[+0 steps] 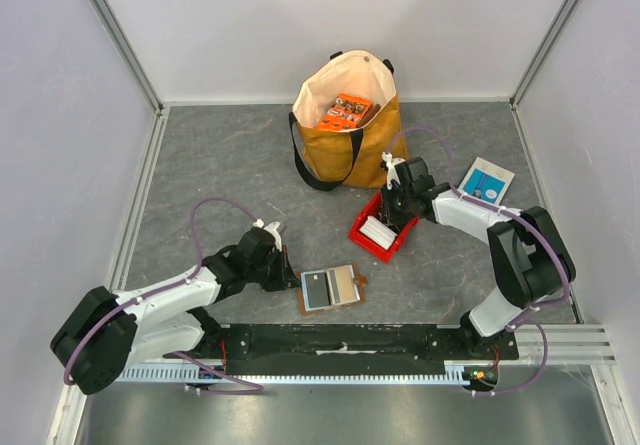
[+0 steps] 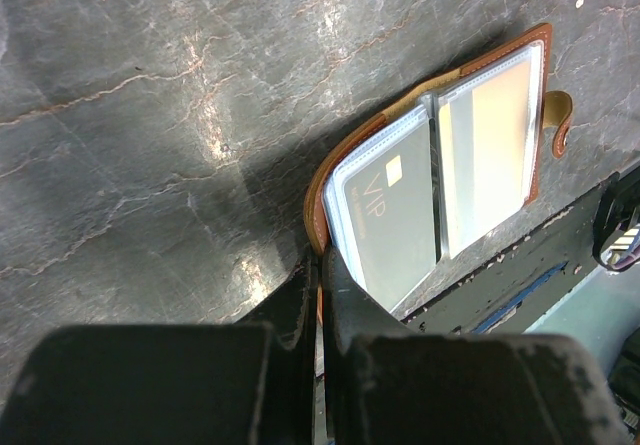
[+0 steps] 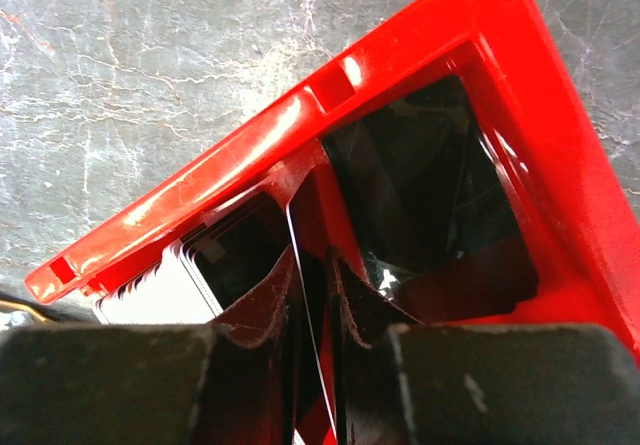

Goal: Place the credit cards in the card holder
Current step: Pick up the credit card from the storage box, then insert the credit card into the card holder.

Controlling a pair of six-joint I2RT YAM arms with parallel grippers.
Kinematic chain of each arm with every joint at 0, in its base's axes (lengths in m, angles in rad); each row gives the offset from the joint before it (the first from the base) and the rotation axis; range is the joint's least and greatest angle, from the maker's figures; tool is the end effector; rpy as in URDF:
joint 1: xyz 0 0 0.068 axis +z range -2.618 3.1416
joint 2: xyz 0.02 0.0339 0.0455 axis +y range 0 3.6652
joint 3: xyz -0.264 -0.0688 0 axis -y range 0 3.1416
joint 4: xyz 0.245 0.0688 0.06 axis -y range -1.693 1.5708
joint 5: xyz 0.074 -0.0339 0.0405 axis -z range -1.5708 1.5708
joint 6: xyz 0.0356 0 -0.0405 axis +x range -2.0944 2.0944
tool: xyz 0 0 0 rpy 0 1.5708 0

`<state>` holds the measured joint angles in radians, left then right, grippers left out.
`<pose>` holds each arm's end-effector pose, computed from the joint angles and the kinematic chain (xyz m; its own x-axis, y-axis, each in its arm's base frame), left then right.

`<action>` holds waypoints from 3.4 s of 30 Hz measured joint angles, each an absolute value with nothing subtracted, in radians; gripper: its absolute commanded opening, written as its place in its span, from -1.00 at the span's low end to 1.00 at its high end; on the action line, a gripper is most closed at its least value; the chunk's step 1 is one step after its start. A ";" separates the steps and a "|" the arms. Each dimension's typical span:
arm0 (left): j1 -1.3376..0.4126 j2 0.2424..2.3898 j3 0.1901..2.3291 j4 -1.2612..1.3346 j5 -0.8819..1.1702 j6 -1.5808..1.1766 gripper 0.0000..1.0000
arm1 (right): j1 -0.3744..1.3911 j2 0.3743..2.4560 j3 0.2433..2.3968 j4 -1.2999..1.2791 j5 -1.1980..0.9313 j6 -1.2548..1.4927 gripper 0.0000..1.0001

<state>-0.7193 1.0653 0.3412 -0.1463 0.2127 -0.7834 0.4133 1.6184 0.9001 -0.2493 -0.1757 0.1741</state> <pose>0.1346 -0.1279 0.1439 -0.9342 -0.0987 -0.3428 0.1229 0.8130 -0.5692 0.2891 0.1336 0.1713 -0.8270 -0.1765 -0.5338 -0.3483 0.9061 0.2400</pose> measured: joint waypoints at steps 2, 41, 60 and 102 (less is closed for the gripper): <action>-0.719 1.065 0.341 -0.146 0.213 -0.783 -0.97 | 0.416 1.618 0.902 -0.256 -0.164 0.171 -0.84; -0.719 0.959 0.345 -0.151 0.260 -0.780 -0.97 | 1.460 1.343 0.705 0.006 0.751 0.940 -1.00; -0.720 0.926 0.345 -0.157 0.264 -0.796 -0.97 | 1.530 1.539 0.825 -0.019 0.944 0.978 -1.00; -0.719 0.952 0.321 -0.173 0.236 -0.795 -0.97 | 1.353 1.365 0.685 -0.159 0.791 0.955 -1.00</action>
<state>-0.7193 0.9524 0.3214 -0.1726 0.2363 -0.7952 1.3525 1.3655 0.6849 -0.1593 0.7914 0.9550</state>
